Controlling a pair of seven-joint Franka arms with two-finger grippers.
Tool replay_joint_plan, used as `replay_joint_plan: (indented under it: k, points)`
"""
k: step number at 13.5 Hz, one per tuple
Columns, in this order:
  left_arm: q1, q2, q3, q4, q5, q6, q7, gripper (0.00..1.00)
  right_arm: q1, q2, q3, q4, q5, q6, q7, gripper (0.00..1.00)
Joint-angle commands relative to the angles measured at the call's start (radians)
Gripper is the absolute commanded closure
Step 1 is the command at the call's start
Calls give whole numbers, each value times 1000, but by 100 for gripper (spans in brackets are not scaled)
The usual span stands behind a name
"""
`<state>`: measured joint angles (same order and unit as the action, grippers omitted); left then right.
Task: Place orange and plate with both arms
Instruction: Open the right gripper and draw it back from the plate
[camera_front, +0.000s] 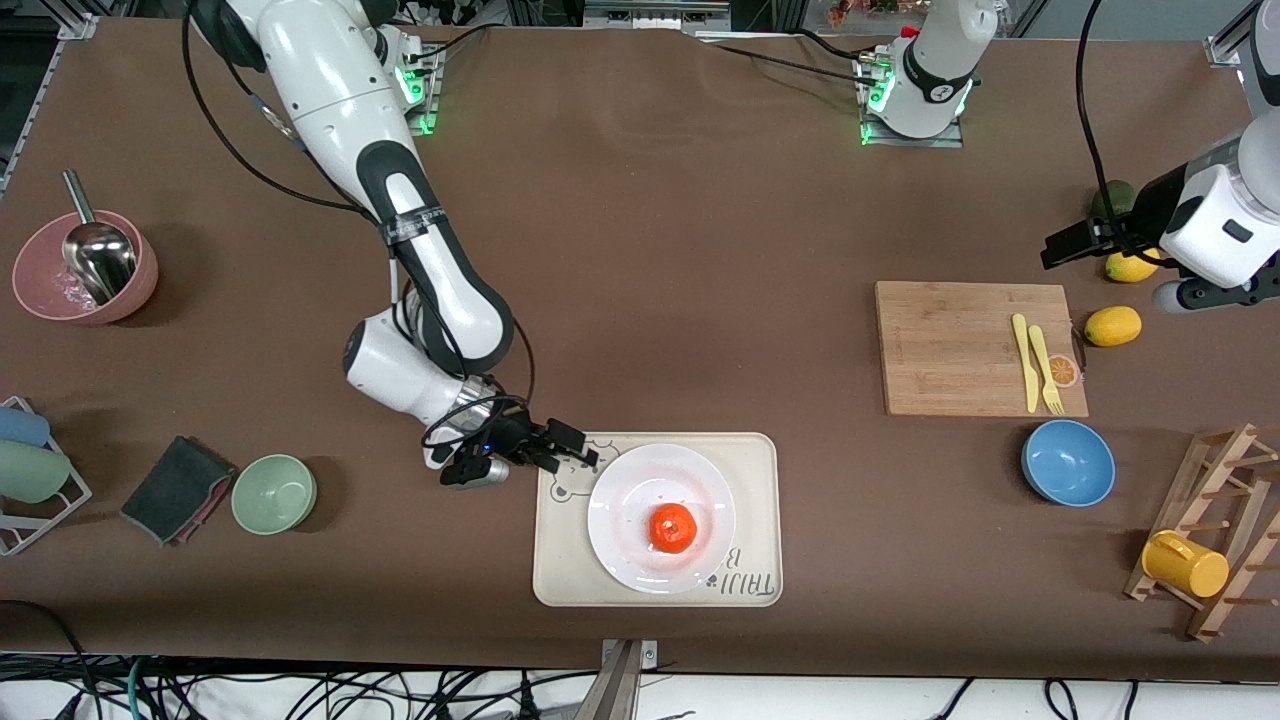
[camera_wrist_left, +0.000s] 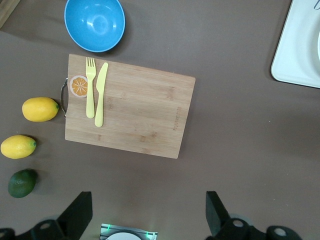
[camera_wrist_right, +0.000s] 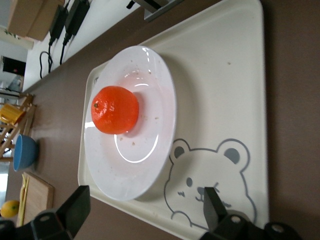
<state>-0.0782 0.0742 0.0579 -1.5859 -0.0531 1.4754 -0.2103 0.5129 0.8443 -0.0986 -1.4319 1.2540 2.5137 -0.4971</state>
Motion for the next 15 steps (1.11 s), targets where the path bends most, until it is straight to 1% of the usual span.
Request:
replay_joint_plan:
  k: [1, 2, 3, 4, 6, 7, 9, 11, 12, 14, 15]
  points:
    - [8, 15, 2, 33, -27, -24, 15, 0, 3, -80, -70, -84, -112, -144, 6, 0]
    - [8, 15, 2, 33, -27, -24, 15, 0, 6, -83, -123, -81, -178, -250, 12, 0]
    - [6, 15, 0, 33, -27, -24, 15, 0, 10, -102, -171, -76, -271, -354, 26, 0]
    - [6, 15, 2, 33, -27, -24, 15, 0, 10, -123, -197, -73, -363, -434, 54, 0]
    - [6, 15, 2, 33, -27, -24, 15, 0, 10, -175, -242, -71, -514, -569, 104, 0]
    - [8, 15, 2, 33, -27, -24, 15, 0, 10, -201, -256, -71, -589, -631, 112, 0]
    - [6, 15, 2, 33, -27, -24, 15, 0, 10, -247, -291, -71, -710, -744, 146, 0]
    - [6, 15, 2, 33, -27, -24, 15, 0, 10, -284, -302, -64, -822, -838, 150, 0]
    - [6, 15, 2, 33, -27, -24, 15, 0, 10, -298, -305, -52, -867, -889, 152, 0]
    - [6, 15, 2, 33, -27, -24, 15, 0, 12, -309, -319, -22, -928, -988, 198, 0]
    - [6, 15, 2, 32, -27, -24, 15, 0, 16, -323, -319, -4, -977, -1033, 225, 0]
